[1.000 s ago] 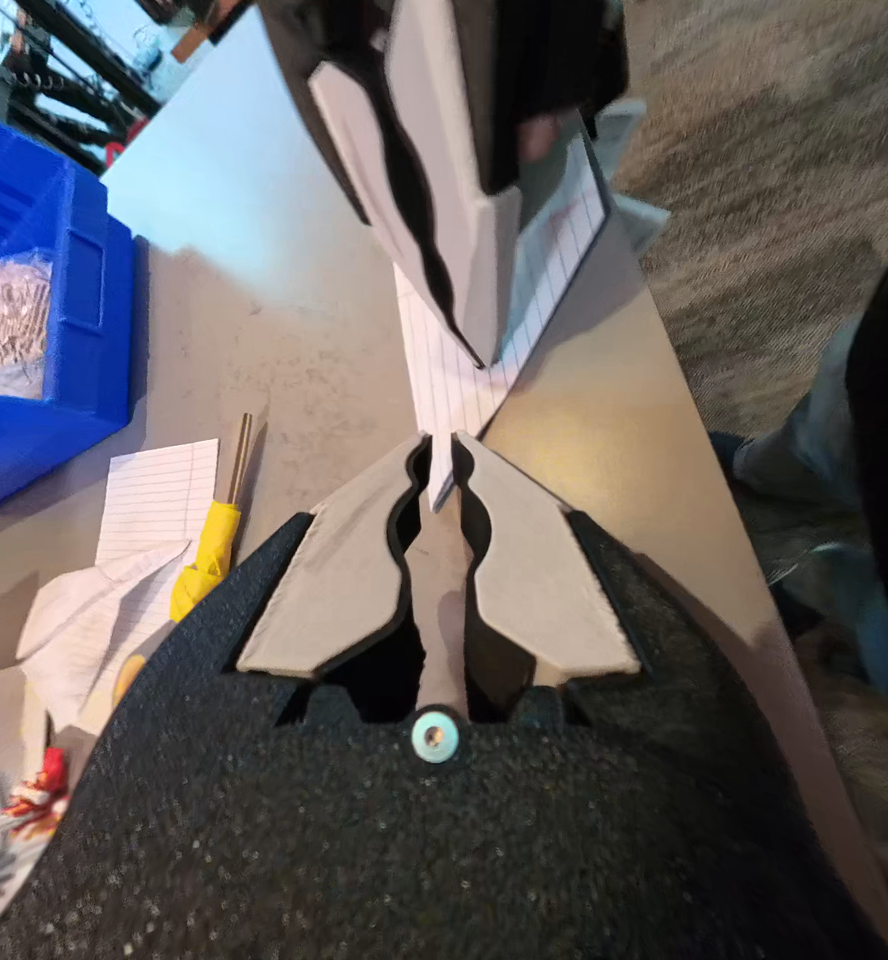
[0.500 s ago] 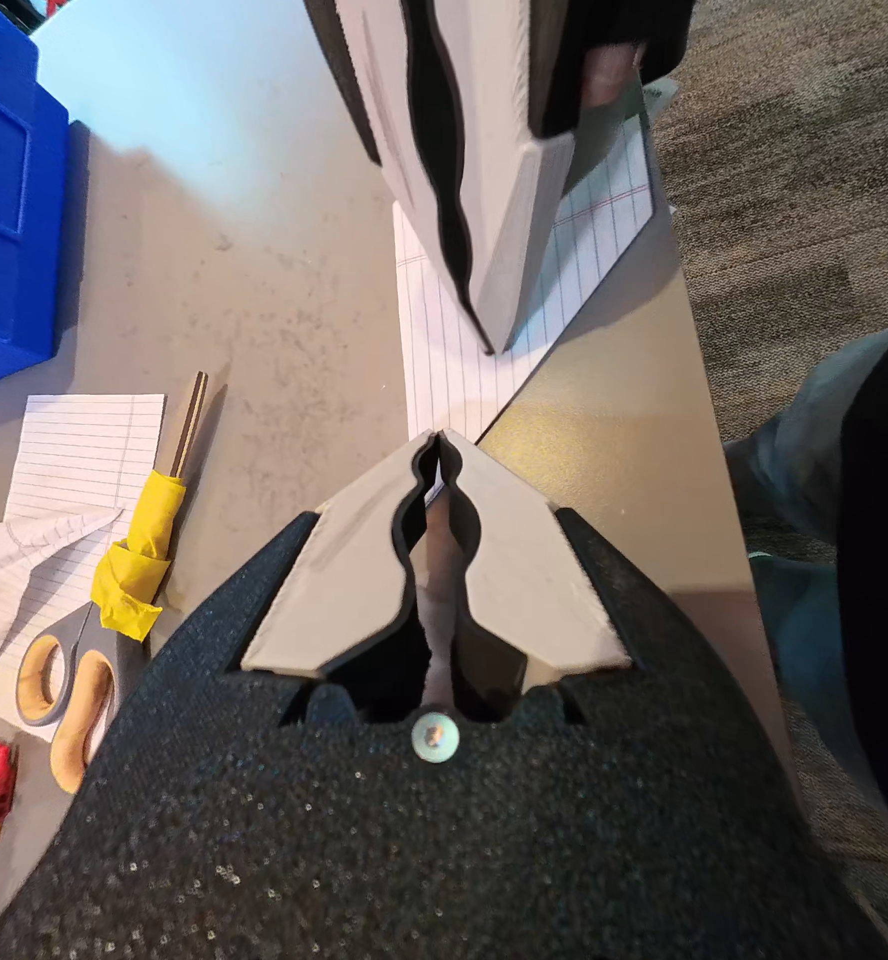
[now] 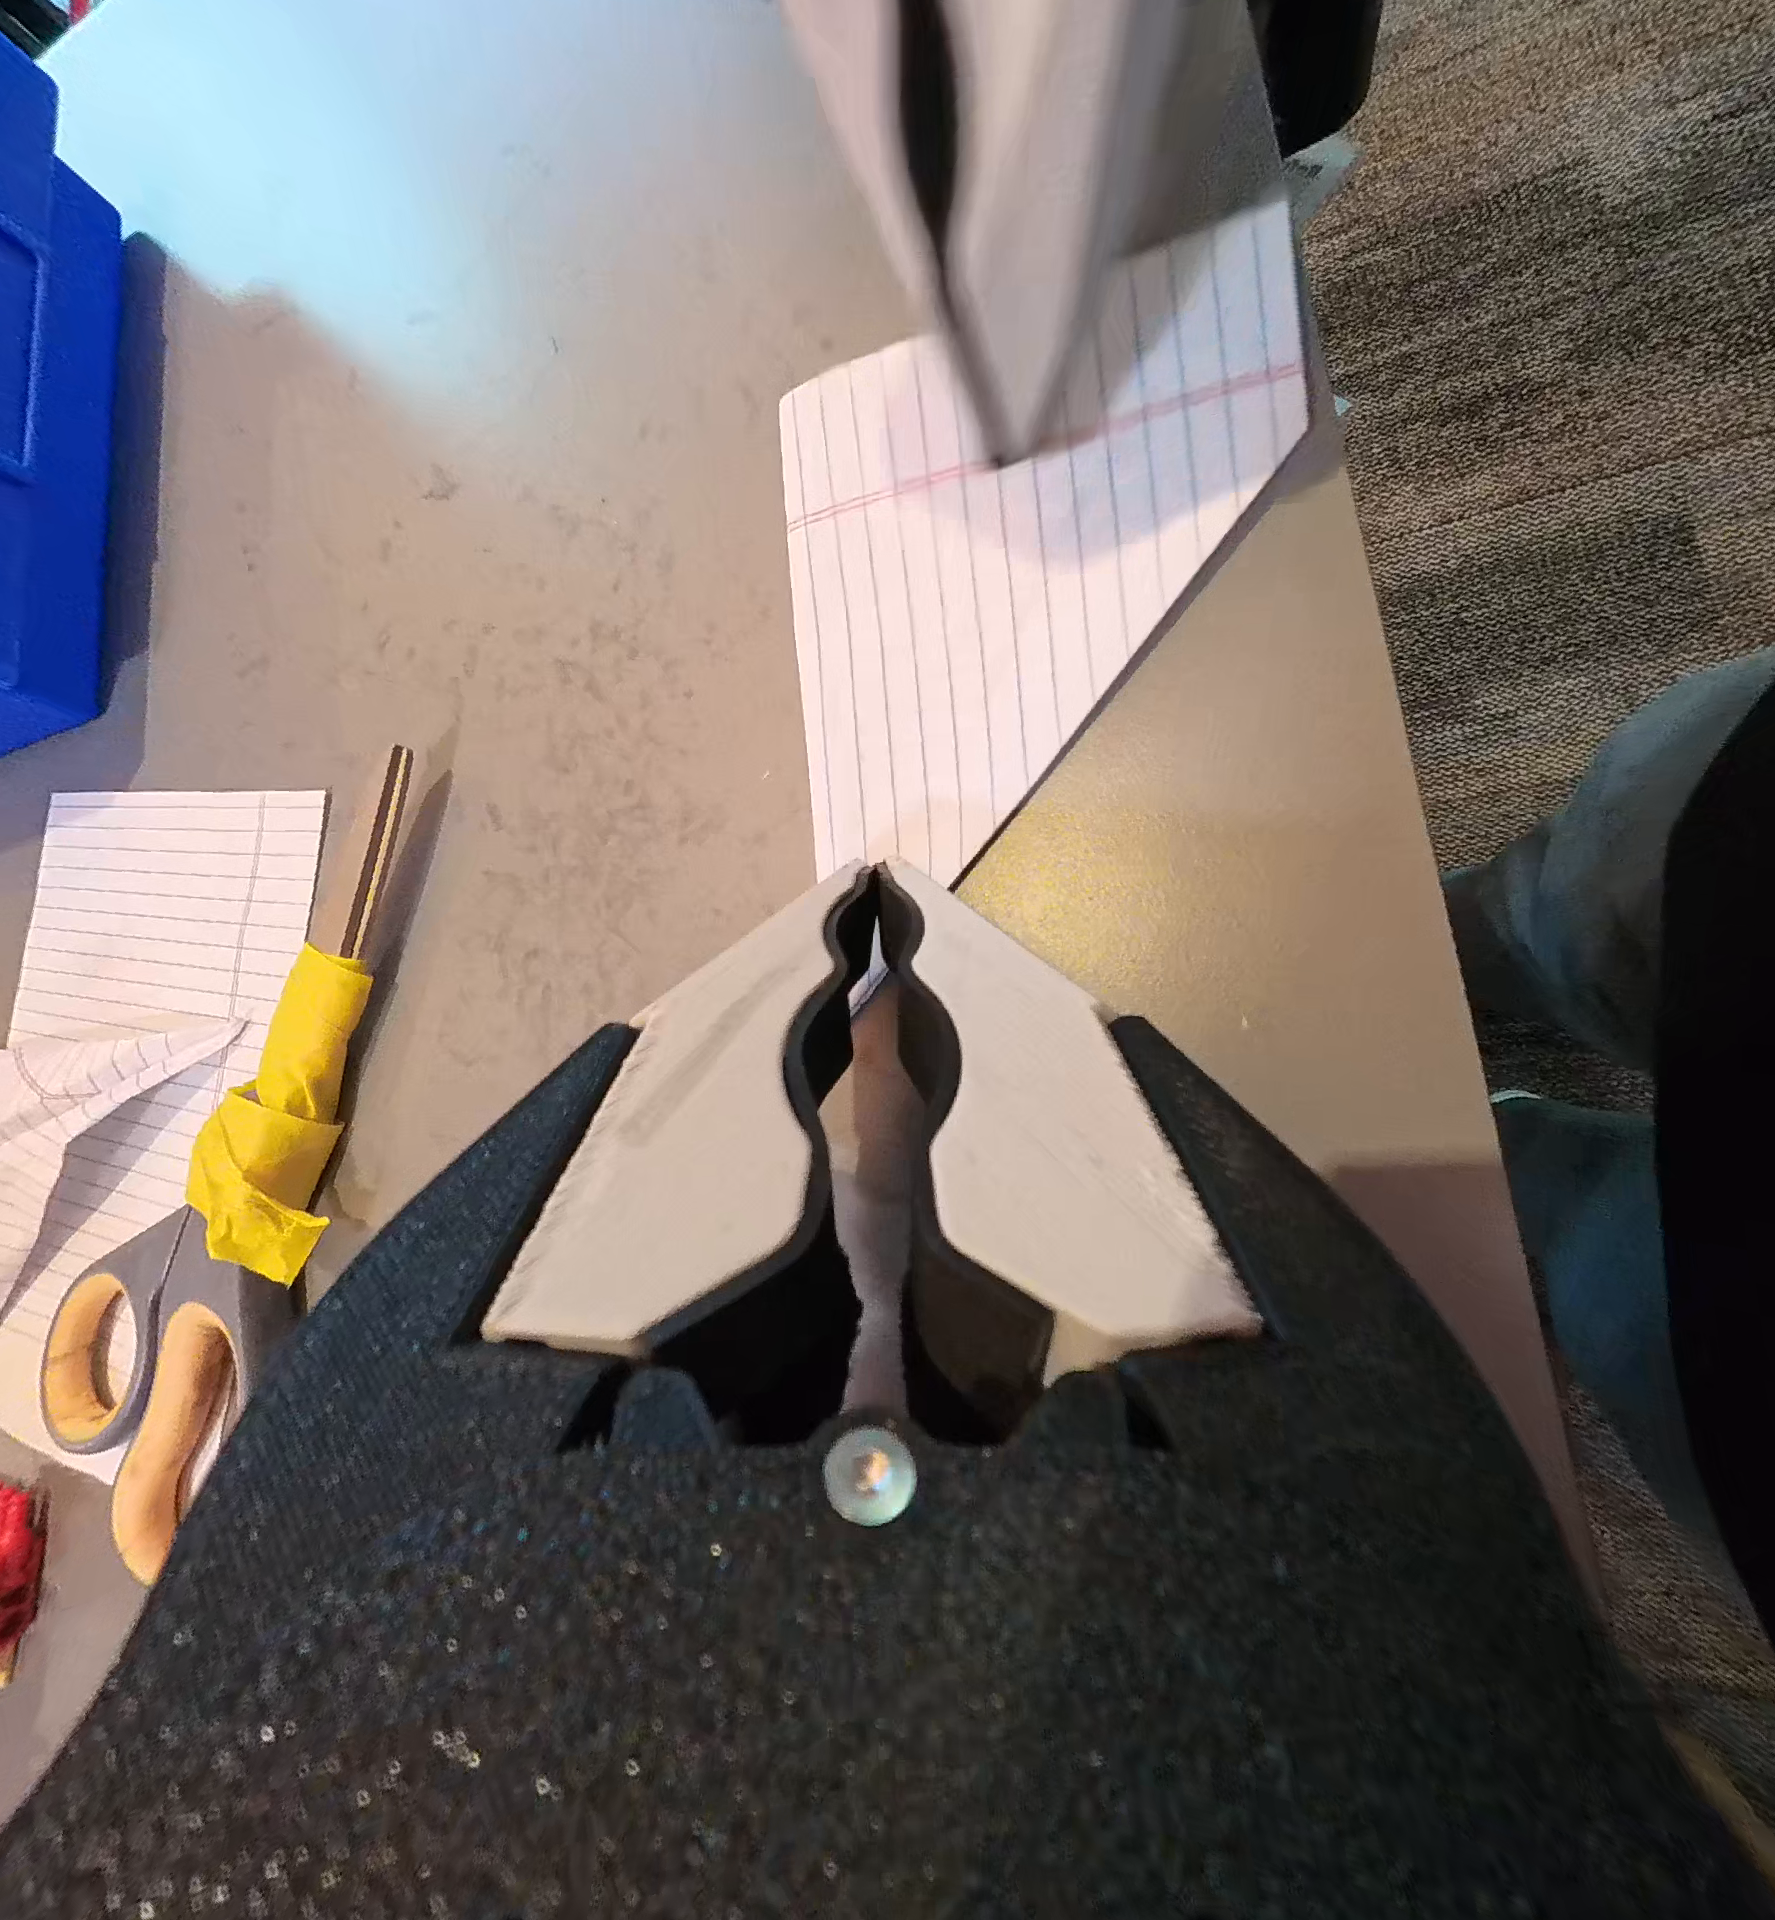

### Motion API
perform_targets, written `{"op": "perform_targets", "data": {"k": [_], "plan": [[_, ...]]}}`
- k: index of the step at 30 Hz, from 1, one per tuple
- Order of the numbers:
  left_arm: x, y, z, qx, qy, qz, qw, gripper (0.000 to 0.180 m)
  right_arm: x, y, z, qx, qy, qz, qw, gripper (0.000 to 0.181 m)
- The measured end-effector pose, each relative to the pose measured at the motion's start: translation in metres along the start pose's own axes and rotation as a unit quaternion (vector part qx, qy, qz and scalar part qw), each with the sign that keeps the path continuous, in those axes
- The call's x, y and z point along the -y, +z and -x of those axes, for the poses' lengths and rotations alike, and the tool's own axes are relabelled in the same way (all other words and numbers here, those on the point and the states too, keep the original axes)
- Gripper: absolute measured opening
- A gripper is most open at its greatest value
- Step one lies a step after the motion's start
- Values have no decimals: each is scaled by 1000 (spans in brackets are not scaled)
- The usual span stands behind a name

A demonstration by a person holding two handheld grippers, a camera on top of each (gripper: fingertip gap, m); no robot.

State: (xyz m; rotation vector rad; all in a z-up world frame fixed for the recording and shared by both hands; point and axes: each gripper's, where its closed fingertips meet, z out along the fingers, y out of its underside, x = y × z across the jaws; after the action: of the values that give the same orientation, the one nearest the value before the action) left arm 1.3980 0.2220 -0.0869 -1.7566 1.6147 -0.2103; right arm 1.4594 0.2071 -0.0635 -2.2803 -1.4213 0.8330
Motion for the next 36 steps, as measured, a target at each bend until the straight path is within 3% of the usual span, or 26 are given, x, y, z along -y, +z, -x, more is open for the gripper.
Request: {"op": "perform_targets", "data": {"k": [4,9,15,26,36], "plan": [[0,0,0,-2,-5,1,1000,0,52,23,-13,-78,-22,-73,994,0],[-1,0,-1,-1,-12,2,1000,0,42,53,-20,-122,-53,-70,989,0],[0,0,0,8,-28,-3,1000,0,45,41,-17,-157,-88,-117,977,0],[6,-6,15,40,-58,-17,997,0,37,50,-21,-197,-107,-87,971,0],[-3,3,11,103,8,5,995,0,38,50,-19,-256,-180,-77,947,0]]}}
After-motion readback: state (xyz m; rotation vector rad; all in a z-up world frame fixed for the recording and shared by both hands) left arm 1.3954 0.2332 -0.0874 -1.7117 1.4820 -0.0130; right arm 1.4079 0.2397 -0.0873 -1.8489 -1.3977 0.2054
